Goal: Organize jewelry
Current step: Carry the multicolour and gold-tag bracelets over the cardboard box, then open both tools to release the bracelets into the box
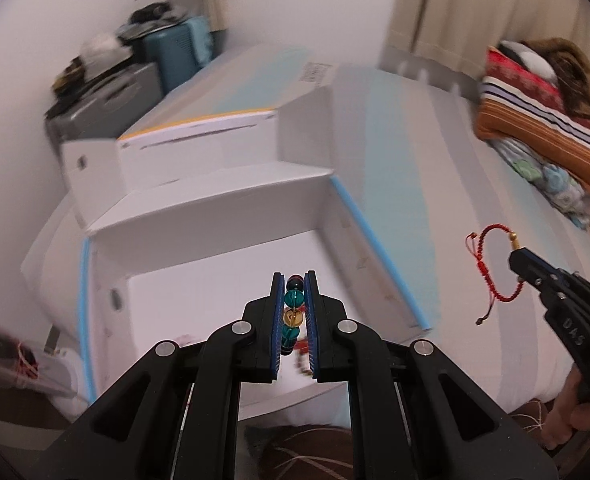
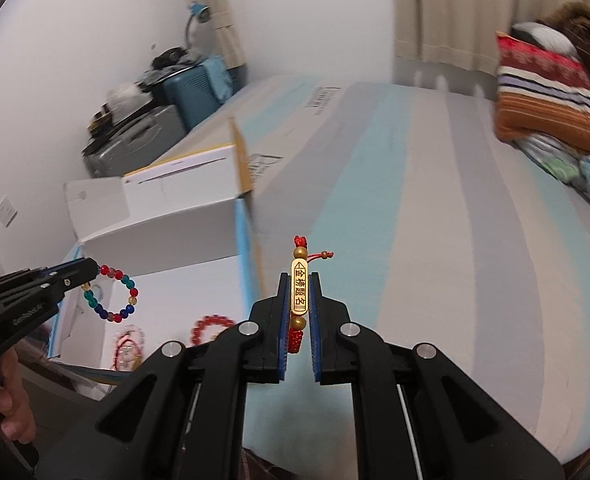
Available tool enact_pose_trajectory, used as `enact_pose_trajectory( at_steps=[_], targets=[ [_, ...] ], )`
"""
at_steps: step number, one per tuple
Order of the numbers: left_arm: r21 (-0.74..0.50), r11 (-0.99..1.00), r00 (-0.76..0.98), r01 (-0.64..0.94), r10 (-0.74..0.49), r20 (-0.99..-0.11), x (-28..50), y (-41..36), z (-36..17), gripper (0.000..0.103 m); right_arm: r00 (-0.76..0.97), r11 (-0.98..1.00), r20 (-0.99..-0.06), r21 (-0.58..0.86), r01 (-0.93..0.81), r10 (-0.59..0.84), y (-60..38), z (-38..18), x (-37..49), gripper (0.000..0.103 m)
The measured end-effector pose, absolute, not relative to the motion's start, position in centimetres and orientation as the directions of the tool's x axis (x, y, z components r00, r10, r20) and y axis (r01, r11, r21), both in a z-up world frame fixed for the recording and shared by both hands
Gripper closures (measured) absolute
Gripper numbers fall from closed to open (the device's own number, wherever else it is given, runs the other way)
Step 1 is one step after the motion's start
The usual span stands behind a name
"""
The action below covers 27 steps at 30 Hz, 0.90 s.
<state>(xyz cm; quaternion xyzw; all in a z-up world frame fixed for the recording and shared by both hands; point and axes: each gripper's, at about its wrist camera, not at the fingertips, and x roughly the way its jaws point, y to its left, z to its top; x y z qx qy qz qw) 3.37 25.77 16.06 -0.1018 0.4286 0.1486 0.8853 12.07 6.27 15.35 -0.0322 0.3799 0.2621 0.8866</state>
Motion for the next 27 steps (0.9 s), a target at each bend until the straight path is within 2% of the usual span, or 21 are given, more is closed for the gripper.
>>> enact_pose_trajectory(
  at_steps=[15, 27],
  targets=[
    [-0.018, 0.868, 0.462, -0.496, 0.246, -0.852, -0.4, 34.5, 10.9, 0.094, 0.469, 0.788, -0.745, 0.121, -0.603, 0.474, 16.8, 12.2, 10.4, 0.095],
    [-0.024, 0.852, 0.355, -0.524, 0.192, -0.915, -0.1, 37.3, 5.2, 0.094, 0.356, 0.774, -0.851, 0.088, -0.627, 0.385, 21.4, 6.2, 11.5, 0.095]
  ],
)
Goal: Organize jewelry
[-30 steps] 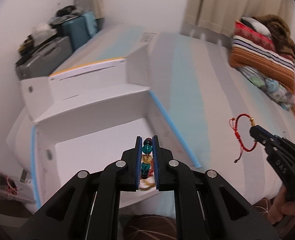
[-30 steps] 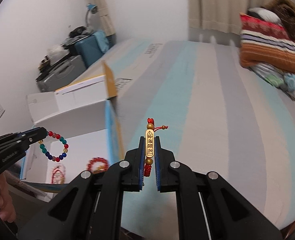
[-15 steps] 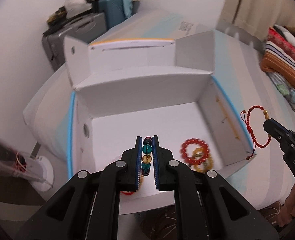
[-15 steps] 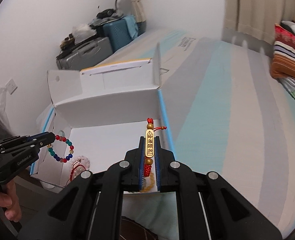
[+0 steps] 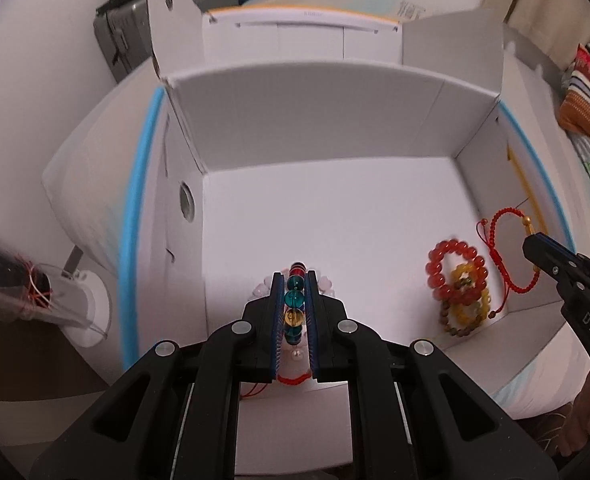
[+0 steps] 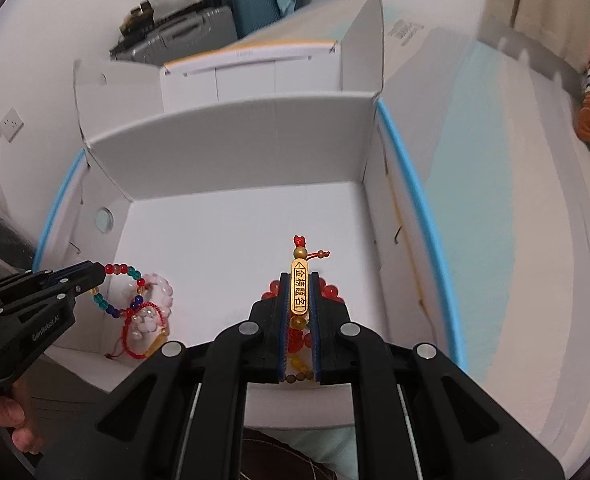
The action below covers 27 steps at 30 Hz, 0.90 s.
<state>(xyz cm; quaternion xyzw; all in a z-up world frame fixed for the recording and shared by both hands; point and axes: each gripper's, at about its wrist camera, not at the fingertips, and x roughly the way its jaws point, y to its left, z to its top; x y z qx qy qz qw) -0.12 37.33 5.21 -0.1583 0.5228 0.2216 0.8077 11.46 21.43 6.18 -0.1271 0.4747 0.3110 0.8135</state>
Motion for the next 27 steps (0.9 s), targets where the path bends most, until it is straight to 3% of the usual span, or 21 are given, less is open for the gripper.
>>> enact_pose_trajectory(
  at_steps=[11, 13, 15, 17, 24, 27],
  targets=[
    [-0.031, 0.852, 0.372, -0.522, 0.195, -0.908, -0.1, 37.1, 5.0, 0.091, 0.329, 0.774, -0.869, 0.093, -0.626, 0.37, 22.7, 4.6, 11.9, 0.093],
    [-0.039, 0.852, 0.389, -0.523, 0.198, -0.9, -0.5, 36.9, 5.7, 0.082, 0.335, 0.774, -0.862, 0.098, -0.625, 0.379, 22.5, 4.8, 11.8, 0.08],
    [-0.03, 0.847, 0.408, -0.531, 0.224, -0.885, -0.9, 36.7, 6.6, 0.059, 0.356, 0.779, -0.848, 0.101, -0.619, 0.393, 22.0, 5.4, 11.6, 0.057],
    [-0.029, 0.844, 0.432, -0.536, 0.245, -0.868, -1.5, 36.3, 7.6, 0.052, 0.375, 0.781, -0.832, 0.106, -0.616, 0.409, 21.5, 6.2, 11.3, 0.052],
    [-0.026, 0.853, 0.539, -0.522, 0.306, -0.785, -4.5, 33.8, 10.9, 0.014, 0.435, 0.783, -0.775, 0.12, -0.611, 0.458, 19.2, 8.9, 9.7, 0.012],
    [-0.026, 0.852, 0.559, -0.523, 0.32, -0.765, -5.8, 32.8, 11.6, 0.007, 0.487, 0.799, -0.753, 0.084, -0.595, 0.442, 17.8, 9.9, 8.6, 0.007]
  ],
)
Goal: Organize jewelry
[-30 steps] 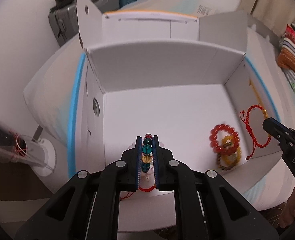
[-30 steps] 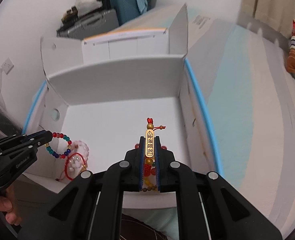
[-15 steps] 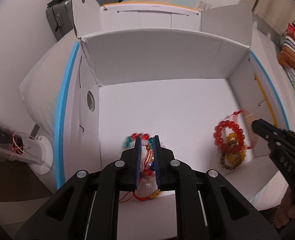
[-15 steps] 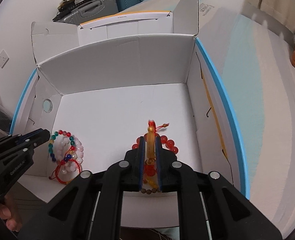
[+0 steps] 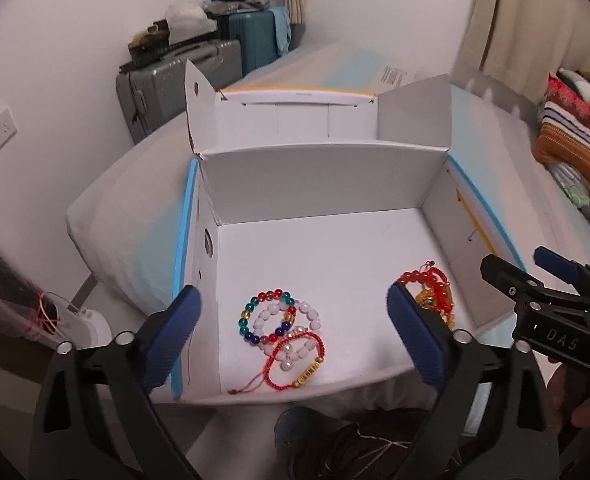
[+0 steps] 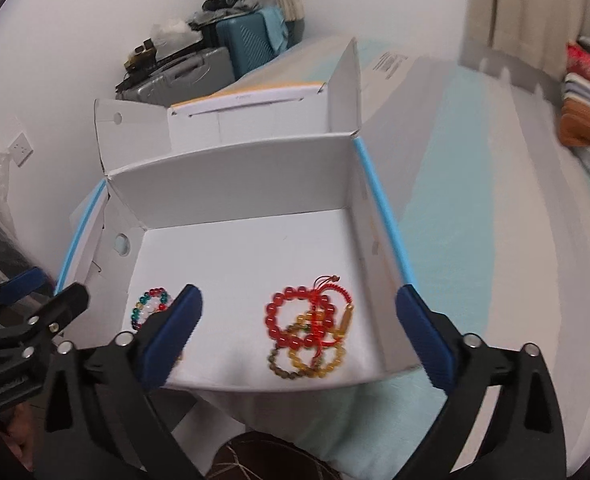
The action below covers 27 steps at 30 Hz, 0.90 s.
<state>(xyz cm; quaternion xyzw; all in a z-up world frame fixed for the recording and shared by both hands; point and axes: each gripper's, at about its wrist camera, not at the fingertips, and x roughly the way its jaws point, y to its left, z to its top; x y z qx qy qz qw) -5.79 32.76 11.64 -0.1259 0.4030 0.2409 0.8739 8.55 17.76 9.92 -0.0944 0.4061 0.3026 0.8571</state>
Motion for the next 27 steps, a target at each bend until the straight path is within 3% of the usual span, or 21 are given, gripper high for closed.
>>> enact_pose_trajectory(
  at_steps=[15, 27],
  targets=[
    [-0.011, 0.832, 0.593, -0.555, 0.387, -0.706, -10.3, 29.0, 11.9, 0.006, 0.537, 0.776, -0.688, 0.06, -0.628, 0.488, 12.7, 10.7, 2.7, 0.007],
    [0.002, 0.831, 0.576, -0.556, 0.387, -0.72, -12.8, 26.9, 9.8, 0.006, 0.518, 0.772, -0.704, 0.067, -0.633, 0.486, 11.1, 9.6, 0.5, 0.007]
  ],
)
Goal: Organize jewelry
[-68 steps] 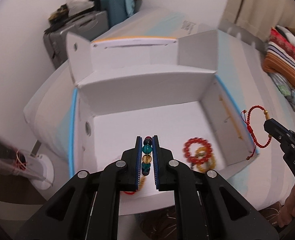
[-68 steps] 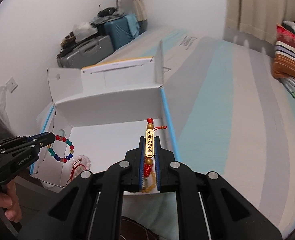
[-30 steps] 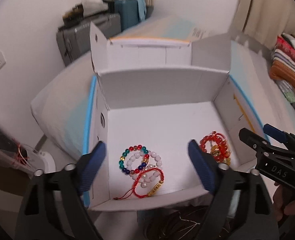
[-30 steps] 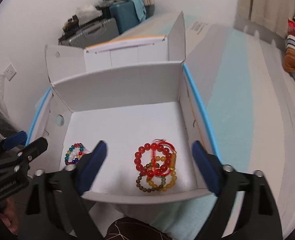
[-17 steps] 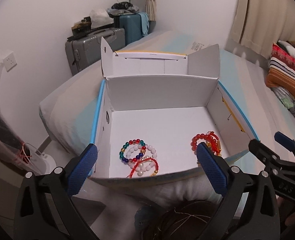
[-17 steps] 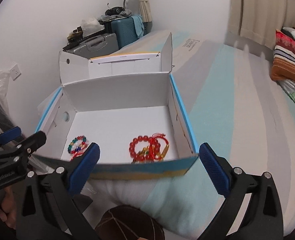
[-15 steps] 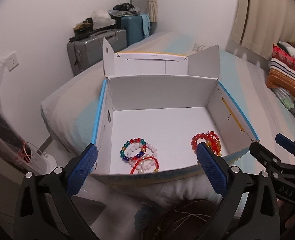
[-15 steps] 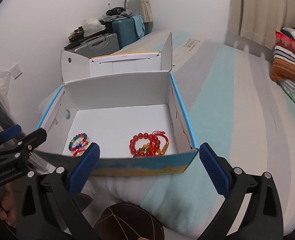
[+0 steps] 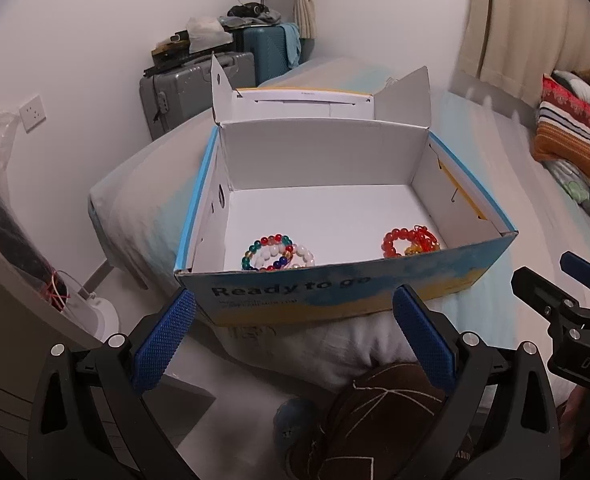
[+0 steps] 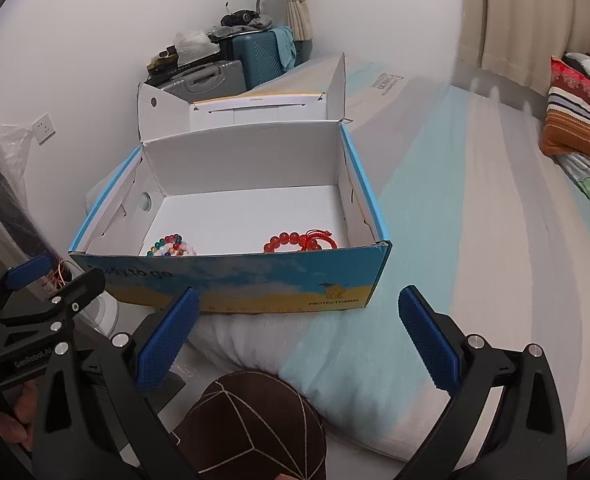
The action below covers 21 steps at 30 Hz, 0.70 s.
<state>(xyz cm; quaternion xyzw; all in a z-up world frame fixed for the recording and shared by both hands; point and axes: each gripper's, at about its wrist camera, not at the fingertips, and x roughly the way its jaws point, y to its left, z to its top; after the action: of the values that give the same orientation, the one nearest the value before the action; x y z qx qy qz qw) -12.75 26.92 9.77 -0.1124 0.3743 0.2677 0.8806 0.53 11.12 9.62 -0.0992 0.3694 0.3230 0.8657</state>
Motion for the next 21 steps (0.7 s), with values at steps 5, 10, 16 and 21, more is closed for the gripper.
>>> enact_pose_trajectory(
  at_steps=[5, 10, 16, 21],
  targets=[
    [0.011, 0.83, 0.57, -0.558, 0.393, -0.721, -12.7, 26.48, 9.88, 0.006, 0.524, 0.769, -0.697, 0.063, -0.636, 0.49, 11.12, 9.94, 0.02, 0.007],
    [0.011, 0.825, 0.562, -0.565, 0.394, -0.727, -12.69, 26.38, 9.87, 0.006, 0.526, 0.77, -0.697, 0.058, -0.635, 0.486, 11.15, 9.92, -0.02, 0.007],
    [0.011, 0.832, 0.563, -0.555, 0.385, -0.731, -12.73, 26.11, 9.78, 0.006, 0.522, 0.769, -0.704, 0.056, -0.636, 0.482, 11.22, 9.8, 0.05, 0.007],
    [0.01, 0.833, 0.564, -0.553, 0.384, -0.731, -12.83, 25.96, 9.77, 0.006, 0.519, 0.769, -0.707, 0.056, -0.637, 0.481, 11.44, 9.66, 0.13, 0.007]
  ],
)
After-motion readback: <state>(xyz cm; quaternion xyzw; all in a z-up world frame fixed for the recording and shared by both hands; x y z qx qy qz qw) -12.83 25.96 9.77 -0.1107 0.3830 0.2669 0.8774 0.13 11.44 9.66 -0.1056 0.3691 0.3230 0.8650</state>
